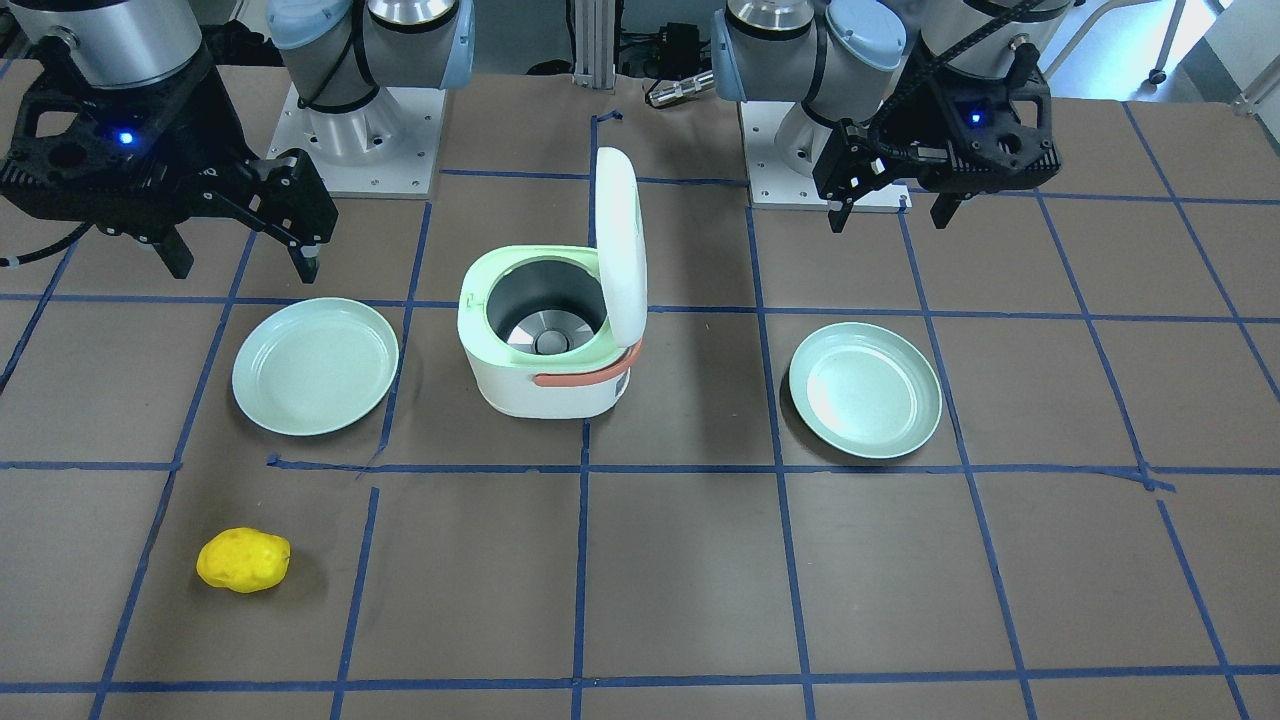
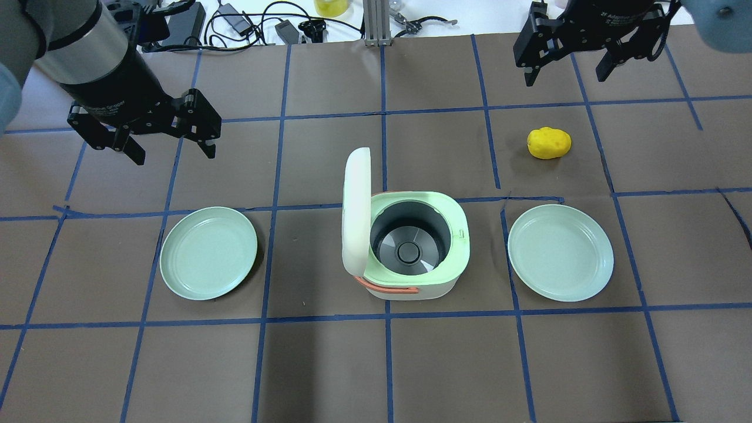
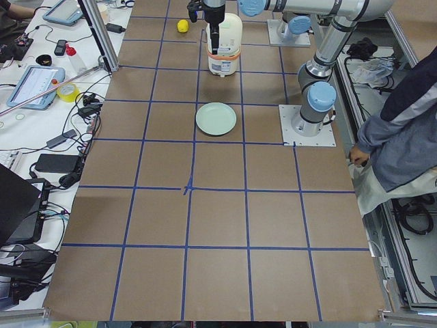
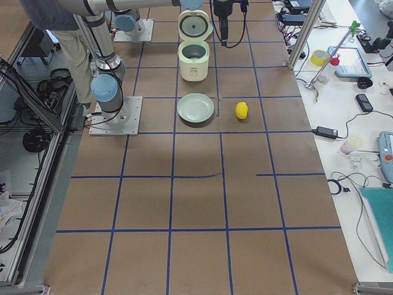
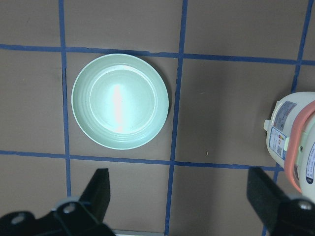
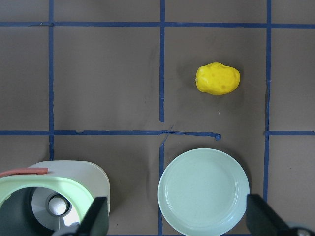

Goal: Press rice cooker button

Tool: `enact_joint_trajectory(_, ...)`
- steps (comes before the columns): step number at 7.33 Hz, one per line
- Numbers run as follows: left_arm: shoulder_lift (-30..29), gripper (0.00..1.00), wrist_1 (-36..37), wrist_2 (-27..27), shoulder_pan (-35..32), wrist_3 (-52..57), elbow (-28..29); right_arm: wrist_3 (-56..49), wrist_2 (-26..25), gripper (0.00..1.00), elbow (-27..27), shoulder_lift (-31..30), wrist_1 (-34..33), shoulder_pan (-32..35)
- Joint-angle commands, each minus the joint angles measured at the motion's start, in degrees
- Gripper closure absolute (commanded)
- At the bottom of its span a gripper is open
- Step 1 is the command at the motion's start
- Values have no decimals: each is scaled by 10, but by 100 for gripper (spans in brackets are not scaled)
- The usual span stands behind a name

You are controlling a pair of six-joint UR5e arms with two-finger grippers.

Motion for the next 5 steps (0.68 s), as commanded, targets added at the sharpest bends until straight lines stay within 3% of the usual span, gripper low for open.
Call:
enact_joint_trajectory(1, 0, 0, 0, 0, 0, -1, 0, -10, 2, 0, 1, 0, -2, 1)
enact_joint_trajectory(5, 0, 0, 0, 0, 0, 0, 0, -10, 9, 0, 0, 1, -5, -1)
